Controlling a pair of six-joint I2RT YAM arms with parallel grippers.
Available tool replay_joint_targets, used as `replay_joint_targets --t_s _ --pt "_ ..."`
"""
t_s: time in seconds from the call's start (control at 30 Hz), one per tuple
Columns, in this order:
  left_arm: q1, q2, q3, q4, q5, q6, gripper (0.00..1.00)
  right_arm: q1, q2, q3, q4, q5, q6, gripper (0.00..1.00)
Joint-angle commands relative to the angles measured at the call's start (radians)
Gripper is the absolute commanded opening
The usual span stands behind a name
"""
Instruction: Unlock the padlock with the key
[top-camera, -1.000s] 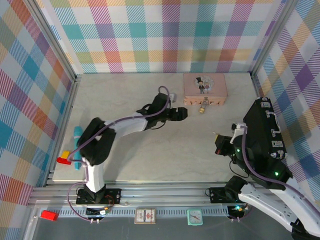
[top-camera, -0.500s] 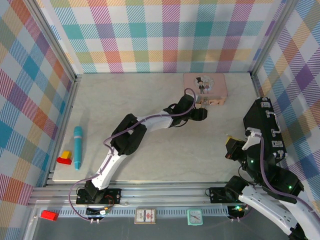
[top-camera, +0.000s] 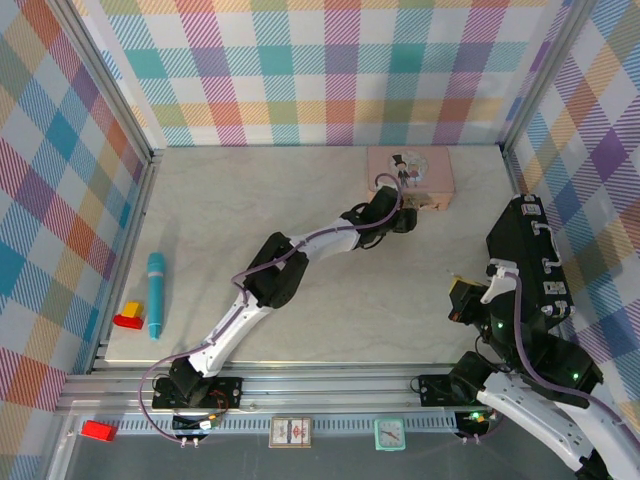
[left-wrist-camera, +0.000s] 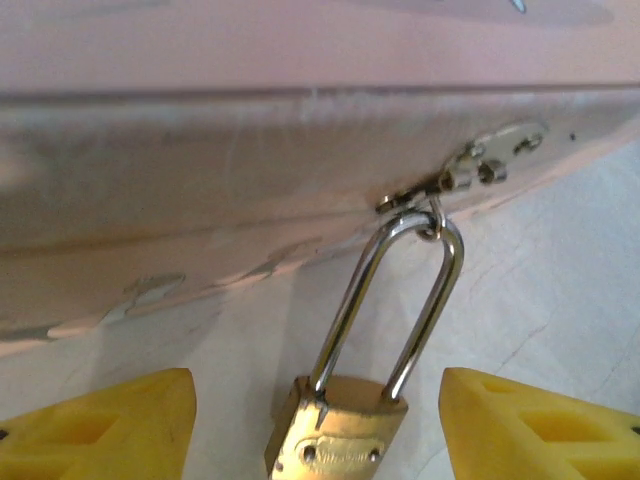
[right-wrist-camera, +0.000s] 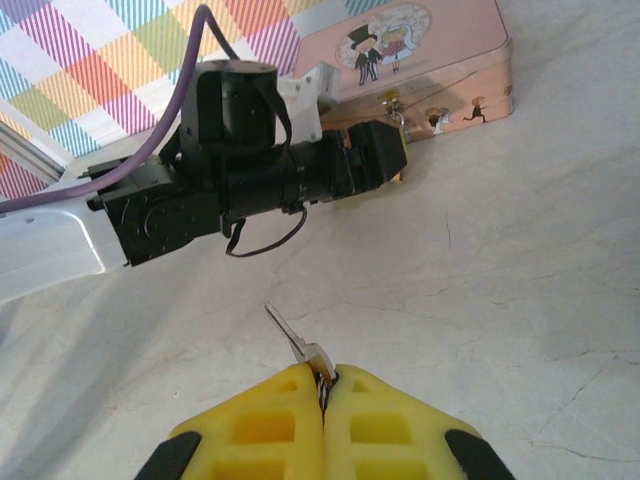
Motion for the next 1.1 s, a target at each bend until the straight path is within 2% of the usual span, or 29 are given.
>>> replay_joint_targets --t_s 0.0,0.23,0.63,0.73,0.87,1.07 --pt "-0.007 0.052 0.064 -0.057 -0.042 -0.033 0.62 -0.005 -0.013 -0.008 0.018 -0.012 -0.014 0.00" --pt "-0.007 0.103 0.155 -0.094 -0.024 -0.055 0.51 -0.005 -0.011 -0.016 0.029 -0.020 -0.016 0.00" --pt "-0.007 0.084 0.137 -0.076 -0.003 -0.100 0.23 -0.006 0.009 -0.026 0.048 -0.038 -0.012 0.00" --pt "-0.007 0.037 0.063 -0.033 -0.026 -0.115 0.17 -0.005 0.015 -0.028 0.049 -0.042 -0.006 0.00" --pt "-0.002 -0.073 -0.121 0.070 -0.091 -0.145 0.10 -0.005 0.034 -0.034 0.056 -0.057 0.009 0.00" --pt "0.048 -0.243 -0.424 0.244 -0.110 -0.213 0.05 -0.005 0.077 -0.044 0.091 -0.097 0.022 0.00"
